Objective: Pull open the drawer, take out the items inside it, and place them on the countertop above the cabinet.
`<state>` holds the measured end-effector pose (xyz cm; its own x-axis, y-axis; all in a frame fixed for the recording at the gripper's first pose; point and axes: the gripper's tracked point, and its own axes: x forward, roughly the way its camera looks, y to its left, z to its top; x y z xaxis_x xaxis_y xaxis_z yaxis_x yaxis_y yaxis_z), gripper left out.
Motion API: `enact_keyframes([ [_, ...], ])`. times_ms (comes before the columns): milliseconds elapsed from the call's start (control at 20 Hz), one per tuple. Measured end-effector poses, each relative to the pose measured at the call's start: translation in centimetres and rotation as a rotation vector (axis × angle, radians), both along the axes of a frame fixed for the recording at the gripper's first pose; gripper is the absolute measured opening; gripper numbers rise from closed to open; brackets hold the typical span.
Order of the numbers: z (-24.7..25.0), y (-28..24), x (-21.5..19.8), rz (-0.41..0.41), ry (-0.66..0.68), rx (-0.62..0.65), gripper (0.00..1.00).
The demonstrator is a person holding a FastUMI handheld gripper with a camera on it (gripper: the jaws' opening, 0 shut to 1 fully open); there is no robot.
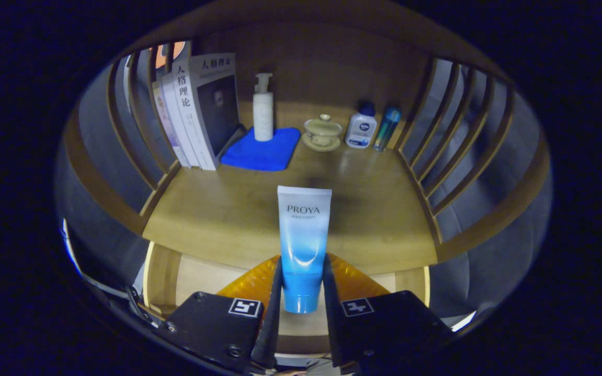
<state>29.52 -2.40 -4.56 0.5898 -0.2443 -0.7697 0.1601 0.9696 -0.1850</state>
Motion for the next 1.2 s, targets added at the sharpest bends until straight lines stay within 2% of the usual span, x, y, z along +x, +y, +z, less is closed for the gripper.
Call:
enact_keyframes([
  [600,-3.2,-1.3,5.8,-0.096,-0.04,0.055,0.43],
  [900,-4.9,-0.8,7.1,-0.093,-0.032,0.034,0.46],
  [1200,-2.2,-0.9,7.0,-0.054,-0.134,-0.055,0.53],
])
